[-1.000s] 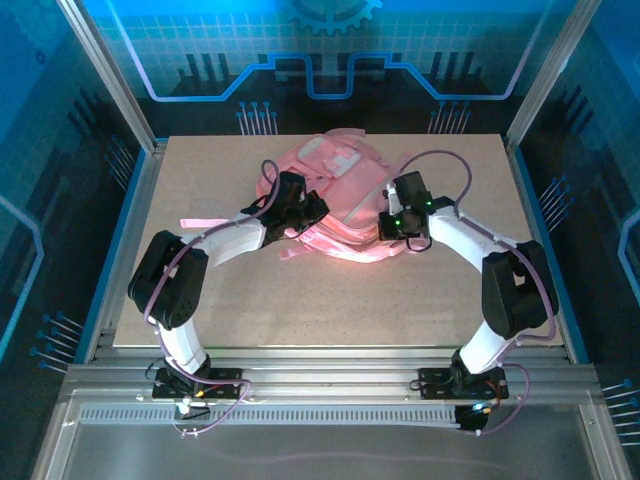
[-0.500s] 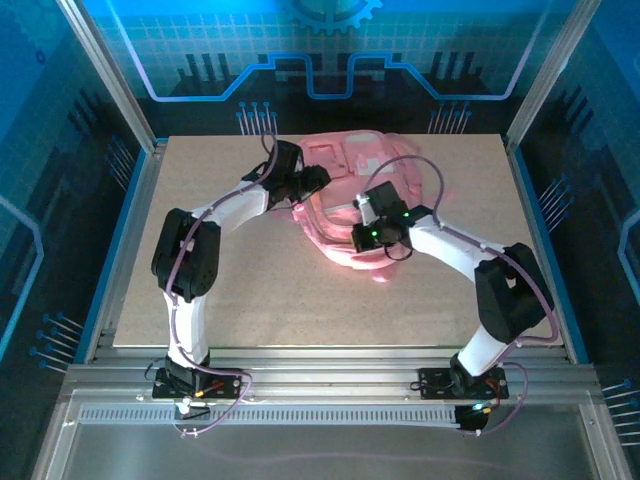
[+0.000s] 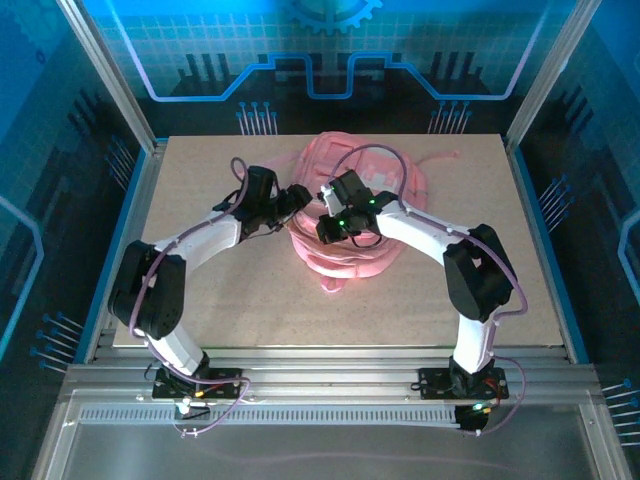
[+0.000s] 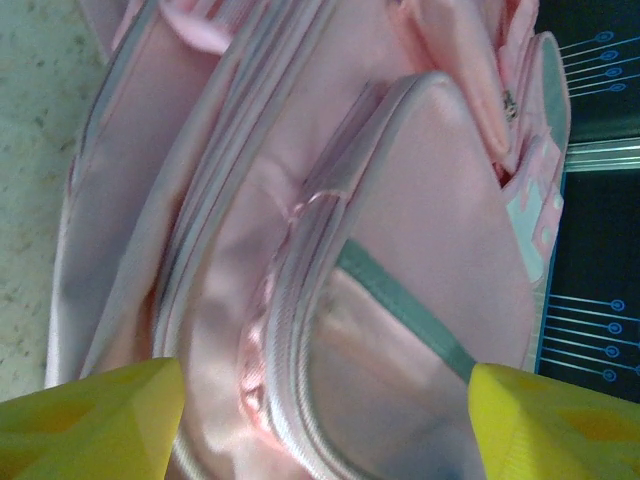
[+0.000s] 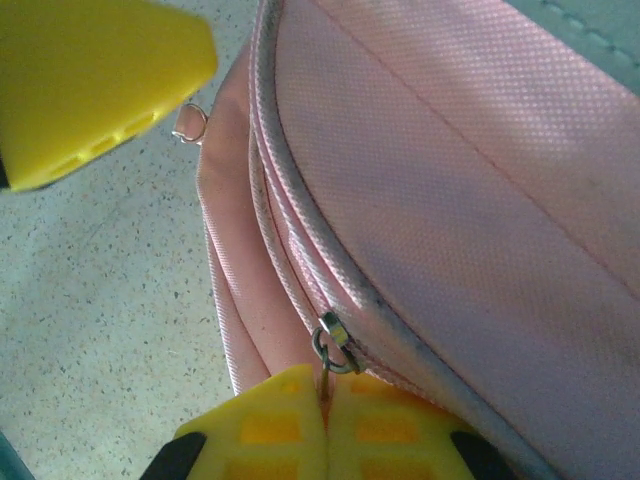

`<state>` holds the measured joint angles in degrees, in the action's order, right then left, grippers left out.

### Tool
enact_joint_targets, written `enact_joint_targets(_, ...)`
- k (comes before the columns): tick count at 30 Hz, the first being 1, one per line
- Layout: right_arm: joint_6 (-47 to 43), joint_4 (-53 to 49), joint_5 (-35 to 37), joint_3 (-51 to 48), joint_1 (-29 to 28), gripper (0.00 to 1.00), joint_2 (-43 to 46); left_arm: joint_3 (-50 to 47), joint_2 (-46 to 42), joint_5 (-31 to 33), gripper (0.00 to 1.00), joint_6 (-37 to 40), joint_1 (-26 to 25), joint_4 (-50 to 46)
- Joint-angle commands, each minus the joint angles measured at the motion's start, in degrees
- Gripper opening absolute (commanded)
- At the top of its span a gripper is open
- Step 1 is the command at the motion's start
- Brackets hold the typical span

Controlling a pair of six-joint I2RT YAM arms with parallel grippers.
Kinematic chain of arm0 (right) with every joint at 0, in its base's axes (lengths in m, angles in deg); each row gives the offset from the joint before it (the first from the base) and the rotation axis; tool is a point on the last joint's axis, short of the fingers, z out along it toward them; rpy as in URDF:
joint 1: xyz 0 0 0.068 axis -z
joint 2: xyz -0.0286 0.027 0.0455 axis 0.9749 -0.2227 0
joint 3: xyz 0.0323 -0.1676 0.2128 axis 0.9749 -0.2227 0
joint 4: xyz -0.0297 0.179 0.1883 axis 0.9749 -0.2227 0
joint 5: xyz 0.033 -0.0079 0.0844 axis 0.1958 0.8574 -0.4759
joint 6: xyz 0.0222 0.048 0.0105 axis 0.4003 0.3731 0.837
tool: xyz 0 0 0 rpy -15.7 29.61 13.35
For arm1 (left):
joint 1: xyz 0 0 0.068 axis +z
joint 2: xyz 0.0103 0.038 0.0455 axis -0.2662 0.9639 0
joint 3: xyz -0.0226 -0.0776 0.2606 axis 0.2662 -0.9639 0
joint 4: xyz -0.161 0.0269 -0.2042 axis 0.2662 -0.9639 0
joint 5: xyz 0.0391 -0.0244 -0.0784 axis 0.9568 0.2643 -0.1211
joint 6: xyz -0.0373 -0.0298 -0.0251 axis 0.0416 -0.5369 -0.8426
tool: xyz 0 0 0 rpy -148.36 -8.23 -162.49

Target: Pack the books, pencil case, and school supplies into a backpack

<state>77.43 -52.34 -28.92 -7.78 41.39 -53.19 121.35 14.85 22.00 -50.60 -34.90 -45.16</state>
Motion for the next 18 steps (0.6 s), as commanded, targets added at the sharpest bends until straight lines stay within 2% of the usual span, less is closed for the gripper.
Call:
enact_joint_targets(1,1.5,3.1,-4.4,-1.1,-1.6,0.0,1.9,-0.1,0.2,1.0,0.73,-2.7,-1.0,3.8)
enact_joint_targets(4,2.8,5.1,-5.6,-3.9,-1.7,0.0,3.3,2.4,3.3,0.2,0.68,-2.7,-1.8,4.3)
enact_joint_targets(6,3.5,6.1,-6.0,-5.6,-1.8,0.0,4.2,4.2,5.6,0.5,0.59,-2.0,-2.6,4.4)
enact_joint_targets(7,3.7,6.2,-5.8,-6.2,-1.9,0.0,4.5,4.8,6.5,0.7,0.51,-1.8,-2.8,4.5)
enact_joint_targets(9,3.6,5.1,-4.4,-7.0,-2.0,0.0,4.9,6.0,8.5,0.5,0.27,-1.8,-2.9,5.1)
enact_joint_targets(12,2.3,1.3,-0.5,-7.5,-2.1,0.0,5.4,7.5,9.8,0.4,0.03,-0.7,-2.9,4.6)
enact_joint_targets(13,1.8,-0.7,1.3,-7.5,-2.0,0.0,5.6,7.7,9.7,0.6,0.0,-0.1,-2.8,4.1)
enact_joint_targets(18,-1.7,-6.9,8.4,-11.5,-1.3,0.0,9.3,7.6,7.4,2.3,0.0,2.8,-1.9,2.2)
